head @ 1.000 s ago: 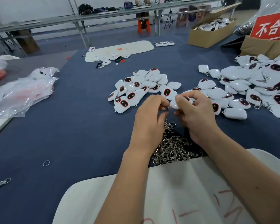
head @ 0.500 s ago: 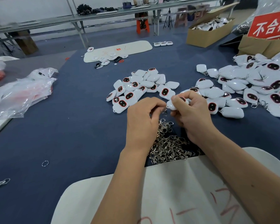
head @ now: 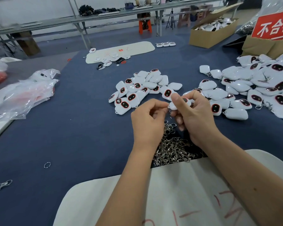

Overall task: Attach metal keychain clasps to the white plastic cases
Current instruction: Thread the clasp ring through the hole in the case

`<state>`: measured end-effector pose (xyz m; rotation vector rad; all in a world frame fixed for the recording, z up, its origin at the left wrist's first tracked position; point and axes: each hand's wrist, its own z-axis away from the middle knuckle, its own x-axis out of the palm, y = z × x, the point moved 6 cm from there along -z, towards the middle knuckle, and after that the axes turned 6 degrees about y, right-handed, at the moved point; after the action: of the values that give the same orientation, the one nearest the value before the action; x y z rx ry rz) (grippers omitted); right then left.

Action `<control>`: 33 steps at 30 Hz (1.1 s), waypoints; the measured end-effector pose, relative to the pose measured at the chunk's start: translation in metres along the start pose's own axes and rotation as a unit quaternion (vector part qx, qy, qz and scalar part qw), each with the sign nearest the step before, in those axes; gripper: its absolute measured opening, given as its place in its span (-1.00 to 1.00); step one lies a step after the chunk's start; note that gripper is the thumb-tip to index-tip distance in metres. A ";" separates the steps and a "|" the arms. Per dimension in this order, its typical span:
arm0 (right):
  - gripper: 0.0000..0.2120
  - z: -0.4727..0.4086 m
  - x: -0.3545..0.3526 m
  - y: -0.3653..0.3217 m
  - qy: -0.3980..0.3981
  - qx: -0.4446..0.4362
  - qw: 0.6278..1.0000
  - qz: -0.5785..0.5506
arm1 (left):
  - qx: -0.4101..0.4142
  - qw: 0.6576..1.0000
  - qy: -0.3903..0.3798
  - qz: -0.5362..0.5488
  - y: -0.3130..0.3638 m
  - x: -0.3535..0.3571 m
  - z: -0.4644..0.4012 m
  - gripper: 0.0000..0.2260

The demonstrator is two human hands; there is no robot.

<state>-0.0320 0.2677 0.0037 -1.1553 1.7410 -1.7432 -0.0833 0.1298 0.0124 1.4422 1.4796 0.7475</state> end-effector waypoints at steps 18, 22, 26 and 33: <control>-0.81 -0.005 0.003 0.008 -0.081 0.046 0.994 -0.064 | -0.063 0.996 0.000 0.067 -0.007 -0.007 -0.007 -0.81; -0.82 -0.004 0.004 0.009 -0.096 -0.004 0.995 0.028 | 0.064 0.992 -0.033 -0.101 -0.002 -0.008 -0.006 -0.82; -0.80 -0.003 0.007 0.009 -0.092 -0.030 0.994 0.058 | 0.094 0.983 -0.024 -0.159 0.000 -0.007 -0.005 -0.84; -0.62 -0.007 0.006 0.009 -0.087 0.024 0.994 -0.068 | -0.125 0.985 0.002 0.121 -0.013 -0.003 -0.005 -0.91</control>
<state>-0.0434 0.2656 -0.0026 -1.3887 1.5415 -1.6950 -0.0933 0.1255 0.0032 1.4395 1.1771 1.0465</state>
